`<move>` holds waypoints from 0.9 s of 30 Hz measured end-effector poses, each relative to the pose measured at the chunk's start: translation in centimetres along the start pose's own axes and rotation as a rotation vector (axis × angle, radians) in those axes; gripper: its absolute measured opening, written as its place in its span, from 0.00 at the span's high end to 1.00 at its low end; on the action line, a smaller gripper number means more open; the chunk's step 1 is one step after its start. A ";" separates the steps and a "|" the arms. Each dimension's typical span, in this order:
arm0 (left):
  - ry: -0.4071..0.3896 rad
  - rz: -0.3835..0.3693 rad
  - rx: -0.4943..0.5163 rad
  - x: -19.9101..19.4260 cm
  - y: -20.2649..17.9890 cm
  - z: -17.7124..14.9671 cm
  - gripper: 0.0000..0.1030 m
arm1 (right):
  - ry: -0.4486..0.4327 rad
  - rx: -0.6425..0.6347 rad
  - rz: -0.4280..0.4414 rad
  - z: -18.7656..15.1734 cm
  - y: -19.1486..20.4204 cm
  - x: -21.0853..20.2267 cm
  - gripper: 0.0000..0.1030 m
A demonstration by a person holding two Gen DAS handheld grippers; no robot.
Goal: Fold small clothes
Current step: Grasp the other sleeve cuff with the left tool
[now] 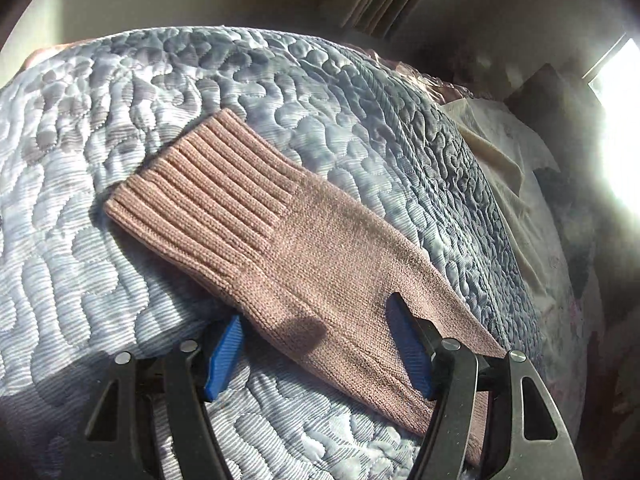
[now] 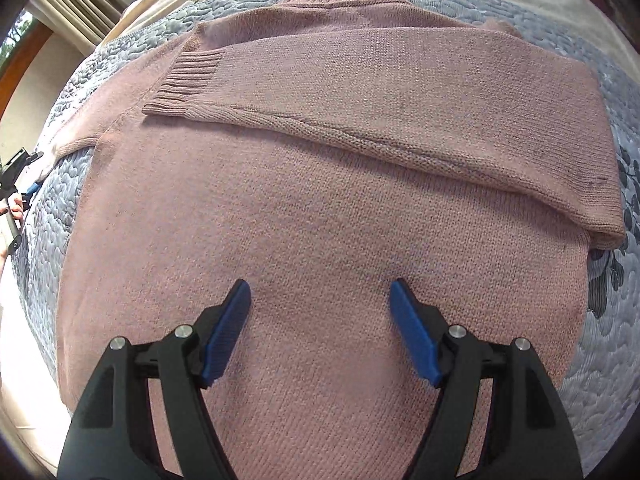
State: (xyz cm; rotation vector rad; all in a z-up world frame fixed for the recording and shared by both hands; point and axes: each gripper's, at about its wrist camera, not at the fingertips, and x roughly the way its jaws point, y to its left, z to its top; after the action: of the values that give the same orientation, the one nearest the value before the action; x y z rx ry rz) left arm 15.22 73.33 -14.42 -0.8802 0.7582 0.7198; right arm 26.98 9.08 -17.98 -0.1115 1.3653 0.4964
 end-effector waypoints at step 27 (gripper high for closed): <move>-0.088 -0.145 0.383 -5.9 -16.1 -8.1 0.91 | -0.002 0.020 0.027 -0.8 -0.7 -1.8 0.34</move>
State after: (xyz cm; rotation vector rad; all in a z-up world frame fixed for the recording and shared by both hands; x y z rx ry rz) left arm 22.75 57.83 -6.68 -0.5449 0.7158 0.4603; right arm 26.31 7.70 -16.55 -0.0764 1.3713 0.5057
